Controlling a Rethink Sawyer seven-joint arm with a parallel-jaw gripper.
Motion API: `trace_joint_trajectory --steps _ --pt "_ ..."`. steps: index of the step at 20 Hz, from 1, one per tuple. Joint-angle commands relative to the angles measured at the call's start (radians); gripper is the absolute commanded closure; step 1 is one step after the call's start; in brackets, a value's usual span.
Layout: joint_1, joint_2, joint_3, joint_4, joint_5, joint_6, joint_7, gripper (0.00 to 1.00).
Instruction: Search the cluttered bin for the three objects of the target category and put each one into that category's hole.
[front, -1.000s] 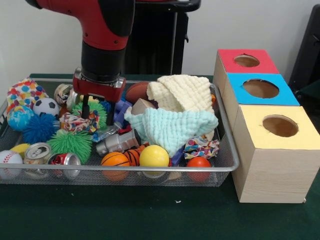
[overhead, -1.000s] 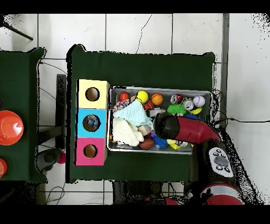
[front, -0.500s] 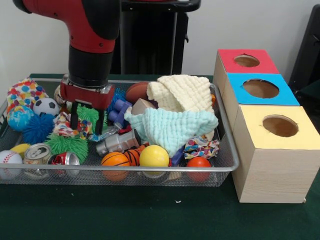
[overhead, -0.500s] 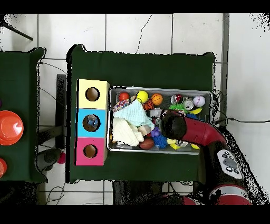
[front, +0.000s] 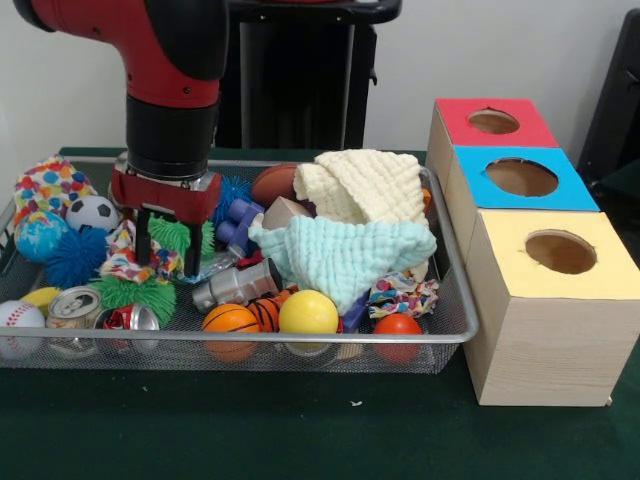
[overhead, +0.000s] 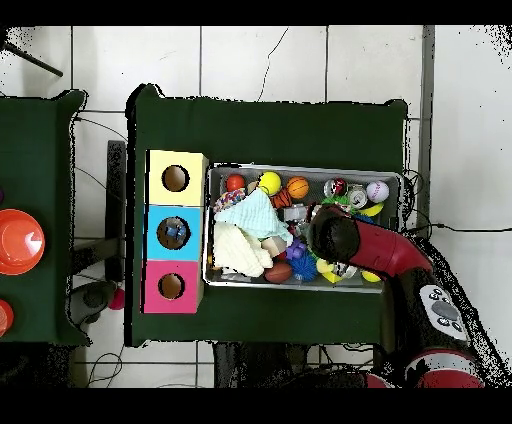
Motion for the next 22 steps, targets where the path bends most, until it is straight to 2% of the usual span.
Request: trace_joint_trajectory --steps 1,8,16,22 --pt "-0.017 0.026 0.101 0.053 0.033 0.018 0.127 0.0" --pt "-0.008 -0.016 0.111 0.064 0.059 0.11 0.114 0.0" --pt "-0.06 -0.028 0.196 0.104 0.102 0.09 0.105 0.0" --pt "-0.062 -0.034 0.202 0.106 0.107 0.098 0.1 0.0"
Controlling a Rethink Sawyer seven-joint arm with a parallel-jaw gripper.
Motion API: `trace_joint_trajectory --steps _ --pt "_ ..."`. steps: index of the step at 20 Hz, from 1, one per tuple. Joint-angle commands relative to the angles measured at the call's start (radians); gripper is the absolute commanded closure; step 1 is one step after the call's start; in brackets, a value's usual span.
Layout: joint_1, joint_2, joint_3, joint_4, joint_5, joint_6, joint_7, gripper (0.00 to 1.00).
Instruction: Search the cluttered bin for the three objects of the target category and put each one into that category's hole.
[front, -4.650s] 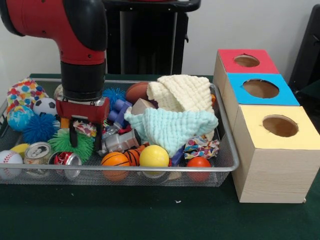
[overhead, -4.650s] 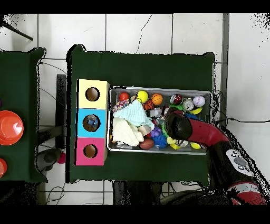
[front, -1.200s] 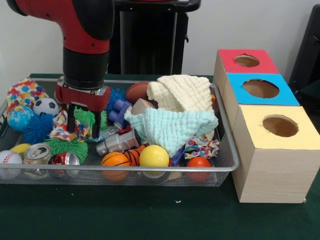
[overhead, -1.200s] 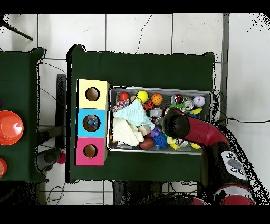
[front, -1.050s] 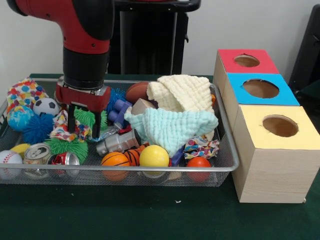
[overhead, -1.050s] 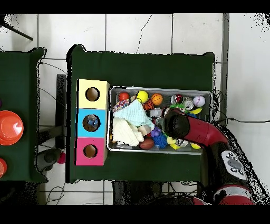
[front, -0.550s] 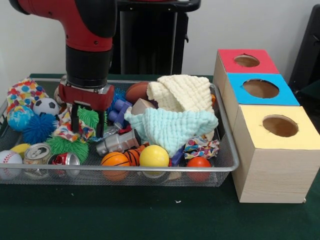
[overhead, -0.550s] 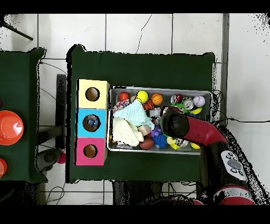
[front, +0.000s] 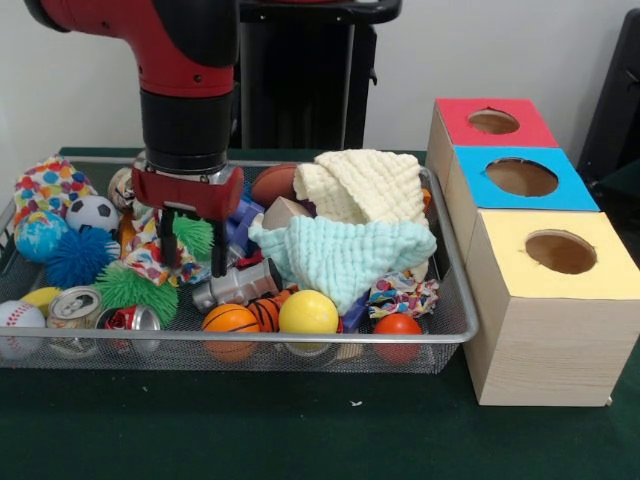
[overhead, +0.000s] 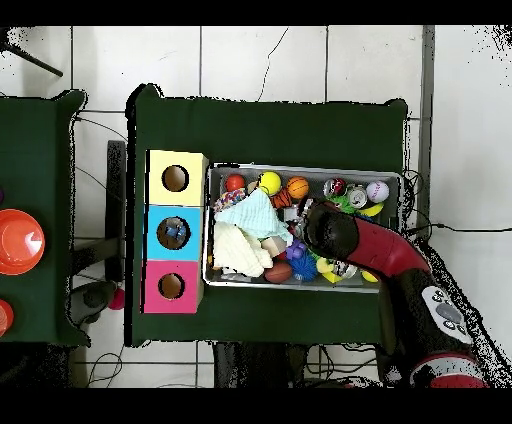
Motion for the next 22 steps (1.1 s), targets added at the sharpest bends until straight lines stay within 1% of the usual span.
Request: trace_joint_trajectory --steps 1,13,18,22 --pt "-0.02 0.003 0.112 0.054 0.04 0.098 0.098 0.0" --pt "0.002 0.003 0.086 0.042 0.022 0.124 0.079 0.0" --pt "0.018 -0.015 0.075 0.04 0.028 0.162 0.081 0.0" --pt "0.042 -0.043 0.058 0.037 0.029 0.208 0.085 0.0"
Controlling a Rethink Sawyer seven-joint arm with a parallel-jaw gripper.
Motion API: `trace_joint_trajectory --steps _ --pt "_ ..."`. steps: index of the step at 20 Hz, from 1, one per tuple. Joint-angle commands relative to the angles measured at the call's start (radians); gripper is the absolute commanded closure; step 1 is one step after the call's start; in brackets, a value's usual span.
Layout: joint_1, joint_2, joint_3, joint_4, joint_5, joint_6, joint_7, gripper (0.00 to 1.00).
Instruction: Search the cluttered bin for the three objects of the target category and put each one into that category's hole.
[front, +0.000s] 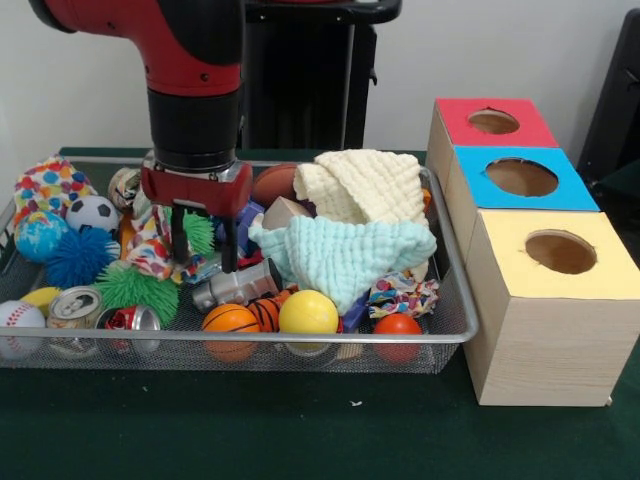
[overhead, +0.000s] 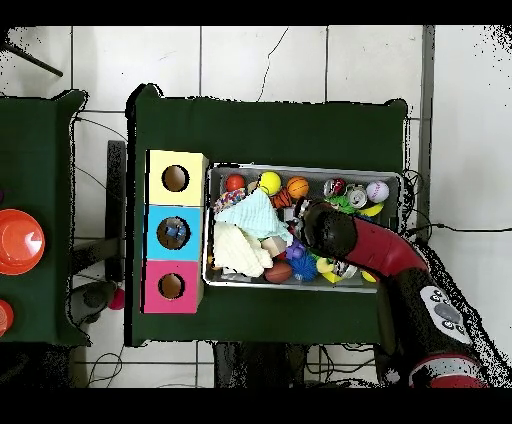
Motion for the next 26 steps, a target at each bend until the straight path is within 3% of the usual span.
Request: trace_joint_trajectory --steps 1,11,17,26 --pt "0.042 -0.041 0.046 0.029 0.023 0.176 0.087 0.0" --pt "0.077 -0.131 -0.005 0.023 0.017 0.283 0.098 0.0" --pt "0.121 -0.043 -0.091 -0.047 -0.077 0.23 0.085 0.0" --pt "0.155 0.042 -0.164 -0.097 -0.132 0.179 0.083 0.0"
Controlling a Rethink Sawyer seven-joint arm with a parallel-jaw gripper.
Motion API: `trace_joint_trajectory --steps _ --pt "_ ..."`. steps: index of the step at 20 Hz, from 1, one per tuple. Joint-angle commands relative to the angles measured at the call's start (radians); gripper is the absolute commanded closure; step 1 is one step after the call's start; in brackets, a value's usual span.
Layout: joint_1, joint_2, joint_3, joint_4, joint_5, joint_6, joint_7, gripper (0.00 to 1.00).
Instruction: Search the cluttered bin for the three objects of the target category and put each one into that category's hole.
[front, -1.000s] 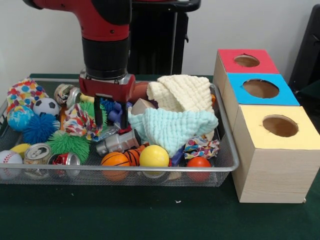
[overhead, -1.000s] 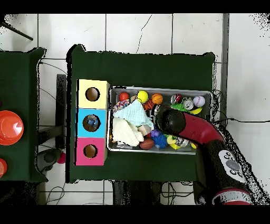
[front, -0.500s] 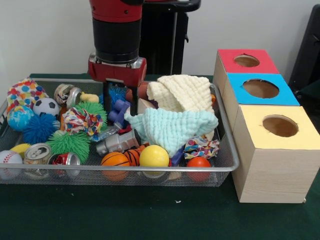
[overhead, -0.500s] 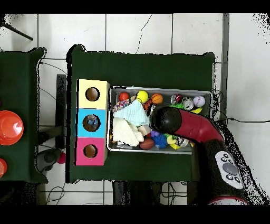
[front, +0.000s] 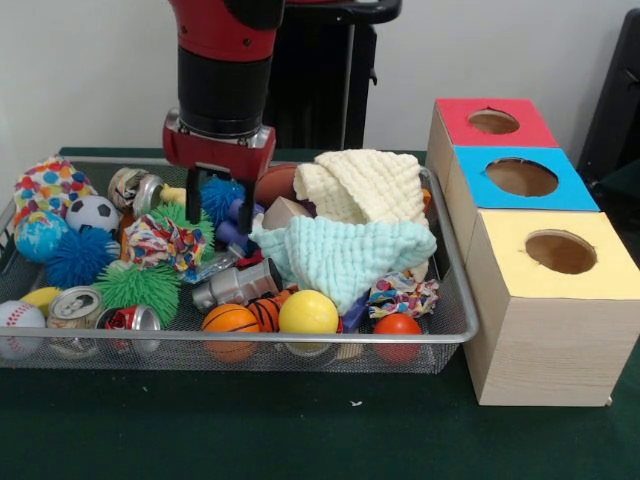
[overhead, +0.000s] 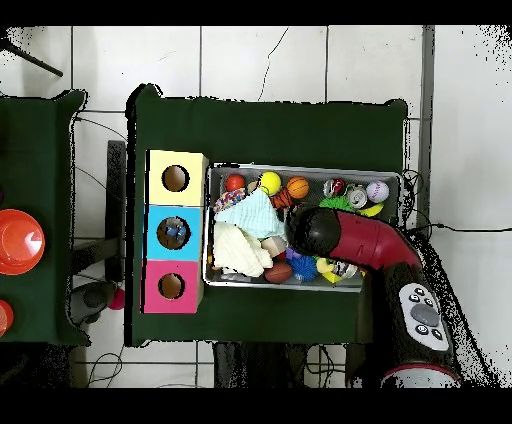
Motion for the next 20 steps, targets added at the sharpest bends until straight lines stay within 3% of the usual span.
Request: trace_joint_trajectory --steps 1,8,20 --pt "0.019 0.099 -0.051 -0.056 -0.078 0.005 0.087 0.0" --pt "-0.018 0.083 0.014 -0.008 0.003 0.018 0.123 0.0" --pt "-0.023 0.06 0.028 0.003 0.057 0.05 0.139 0.0"
